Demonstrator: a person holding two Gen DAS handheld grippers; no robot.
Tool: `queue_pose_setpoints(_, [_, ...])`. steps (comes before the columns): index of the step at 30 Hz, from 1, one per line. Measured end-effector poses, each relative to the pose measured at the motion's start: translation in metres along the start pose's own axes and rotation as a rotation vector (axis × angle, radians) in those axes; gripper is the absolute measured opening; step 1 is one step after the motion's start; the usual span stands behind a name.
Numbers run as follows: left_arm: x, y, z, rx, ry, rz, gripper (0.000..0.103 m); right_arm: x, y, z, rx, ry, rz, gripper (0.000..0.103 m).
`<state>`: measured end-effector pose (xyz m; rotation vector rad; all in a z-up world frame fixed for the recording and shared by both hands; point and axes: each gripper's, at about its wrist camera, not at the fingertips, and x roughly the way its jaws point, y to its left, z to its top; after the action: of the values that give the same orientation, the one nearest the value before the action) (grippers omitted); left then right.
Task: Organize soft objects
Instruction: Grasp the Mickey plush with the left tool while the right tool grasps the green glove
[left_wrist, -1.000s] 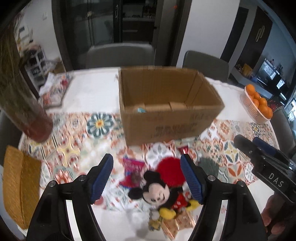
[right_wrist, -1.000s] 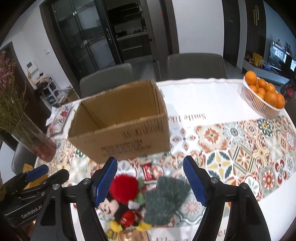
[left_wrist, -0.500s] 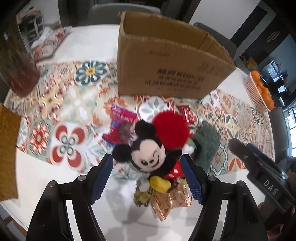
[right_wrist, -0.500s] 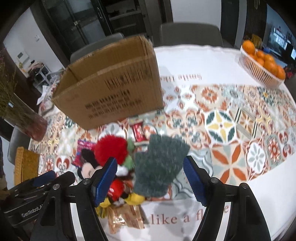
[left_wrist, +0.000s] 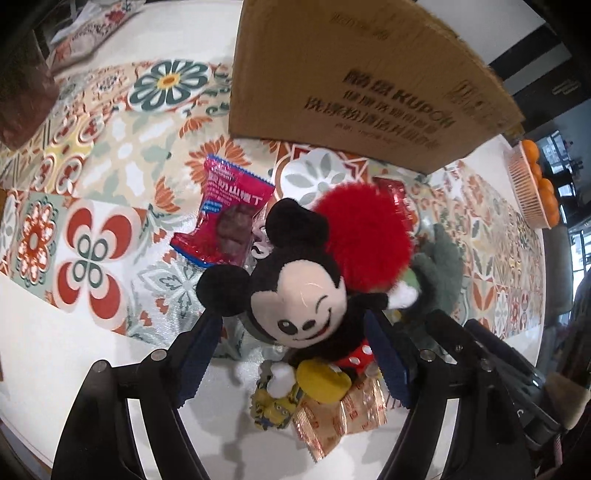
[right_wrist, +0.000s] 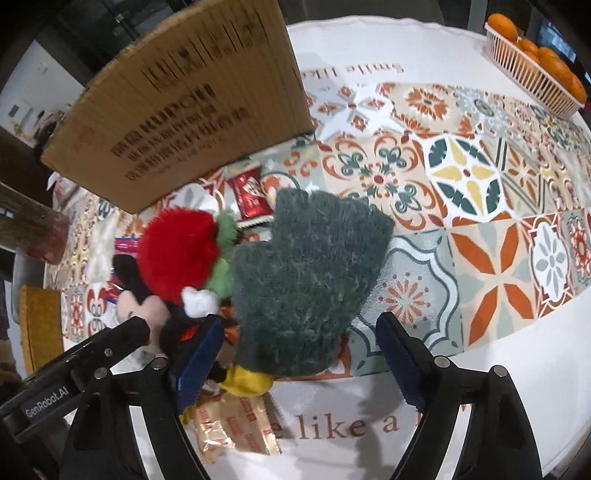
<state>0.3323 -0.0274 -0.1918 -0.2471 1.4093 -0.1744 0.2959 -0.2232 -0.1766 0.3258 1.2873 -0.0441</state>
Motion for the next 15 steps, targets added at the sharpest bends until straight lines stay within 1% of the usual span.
queue_pose_setpoints(4, [0.015, 0.002, 0.004, -0.032, 0.027, 0.017, 0.079, 0.013, -0.003, 0.004, 0.009, 0.021, -0.02, 0.085])
queue_pose_setpoints(6, [0.021, 0.002, 0.006, -0.039, 0.035, 0.021, 0.079, 0.018, -0.004, 0.006, 0.015, 0.03, -0.013, 0.085])
queue_pose_setpoints(11, [0.029, 0.005, 0.011, -0.067, 0.034, 0.028, 0.08, 0.029, -0.003, 0.009, 0.017, 0.025, -0.019, 0.085])
queue_pose_setpoints(15, [0.034, 0.004, 0.013, -0.057, 0.028, 0.044, 0.079, 0.035, 0.002, 0.011, 0.018, 0.011, -0.013, 0.083])
